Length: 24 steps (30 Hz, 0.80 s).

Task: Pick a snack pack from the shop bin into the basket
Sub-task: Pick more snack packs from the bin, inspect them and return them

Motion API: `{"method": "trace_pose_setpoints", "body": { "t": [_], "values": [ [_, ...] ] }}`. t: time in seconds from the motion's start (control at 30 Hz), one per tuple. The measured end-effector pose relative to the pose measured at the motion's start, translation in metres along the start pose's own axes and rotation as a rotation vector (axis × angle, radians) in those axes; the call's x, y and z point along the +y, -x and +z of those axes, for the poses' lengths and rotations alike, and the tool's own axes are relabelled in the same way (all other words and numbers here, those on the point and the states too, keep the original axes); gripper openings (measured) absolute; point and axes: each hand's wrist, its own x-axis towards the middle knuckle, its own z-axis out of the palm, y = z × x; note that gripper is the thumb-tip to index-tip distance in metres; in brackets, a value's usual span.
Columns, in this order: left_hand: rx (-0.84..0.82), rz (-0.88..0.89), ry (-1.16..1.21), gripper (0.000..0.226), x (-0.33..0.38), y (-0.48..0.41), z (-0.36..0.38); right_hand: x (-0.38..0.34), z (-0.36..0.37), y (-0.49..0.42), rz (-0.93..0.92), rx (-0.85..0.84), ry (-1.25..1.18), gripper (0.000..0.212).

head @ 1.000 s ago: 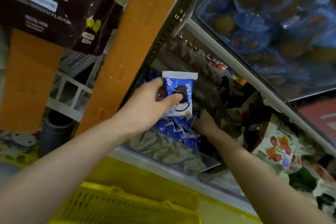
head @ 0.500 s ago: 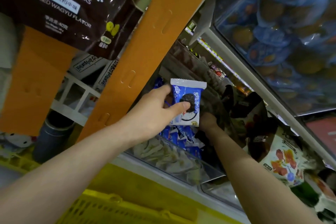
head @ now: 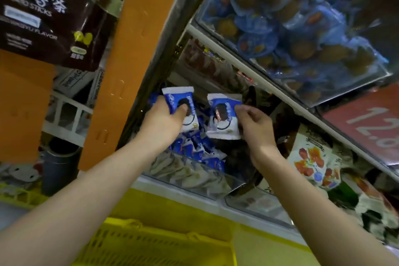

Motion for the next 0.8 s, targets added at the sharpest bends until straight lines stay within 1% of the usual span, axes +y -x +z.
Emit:
{"method": "trace_pose_setpoints", "body": {
  "t": [0.03,0.07,0.13,0.17,0.2,0.23,0.3,0.33,0.37,0.4,0.43,0.47,0.53,0.6,0.63,0.7,0.73,0.8],
  "values": [
    [0.007,-0.047,0.033,0.022,0.002,0.002,0.005,-0.005,-0.003,0.010,0.058,-0.078,-0.069,0.011],
    [-0.009,-0.123,0.102,0.033,0.004,0.004,0.010,-0.008,-0.005,0.019,0.090,-0.151,-0.121,0.010],
    [-0.130,-0.298,0.335,0.069,0.016,0.017,0.020,-0.012,-0.007,0.034,0.105,-0.246,-0.192,0.010],
    [-0.211,-0.329,0.426,0.085,0.019,0.026,0.023,-0.014,-0.008,0.040,0.100,-0.266,-0.202,0.009],
    [-0.282,-0.315,0.463,0.093,0.018,0.033,0.026,-0.014,-0.008,0.044,0.076,-0.271,-0.186,0.009],
    [-0.329,-0.269,0.451,0.085,0.016,0.039,0.028,-0.013,-0.008,0.047,0.033,-0.267,-0.149,0.010],
    [-0.391,-0.163,0.380,0.047,0.012,0.049,0.029,-0.012,-0.009,0.051,-0.104,-0.240,-0.042,0.014],
    [-0.377,-0.124,0.347,0.036,0.009,0.052,0.029,-0.011,-0.011,0.051,-0.166,-0.221,0.011,0.016],
    [-0.341,-0.107,0.321,0.035,0.007,0.056,0.028,-0.009,-0.012,0.051,-0.201,-0.200,0.058,0.015],
    [-0.307,-0.109,0.302,0.039,0.005,0.057,0.027,-0.007,-0.013,0.050,-0.202,-0.184,0.091,0.012],
    [-0.291,-0.114,0.289,0.045,0.004,0.058,0.026,-0.005,-0.014,0.050,-0.173,-0.189,0.107,0.011],
    [-0.294,-0.122,0.291,0.049,0.003,0.059,0.025,-0.004,-0.015,0.049,-0.124,-0.223,0.103,0.014],
    [-0.335,-0.129,0.312,0.051,0.003,0.059,0.022,0.000,-0.015,0.048,-0.013,-0.359,0.052,0.021],
    [-0.408,-0.118,0.291,0.048,0.003,0.058,0.016,0.000,-0.014,0.048,0.034,-0.461,0.026,0.019],
    [-0.449,-0.101,0.274,0.042,0.004,0.056,0.013,0.000,-0.014,0.047,0.034,-0.474,0.018,0.016],
    [-0.510,-0.038,0.250,0.031,0.006,0.050,0.006,-0.001,-0.011,0.040,0.037,-0.437,-0.014,0.013],
    [-0.499,-0.017,0.235,0.029,0.008,0.046,0.004,-0.001,-0.009,0.033,0.050,-0.386,-0.024,0.011],
    [-0.399,-0.013,0.177,0.026,0.008,0.035,-0.002,0.001,-0.001,0.016,0.043,-0.229,0.051,0.013]
  ]
}}
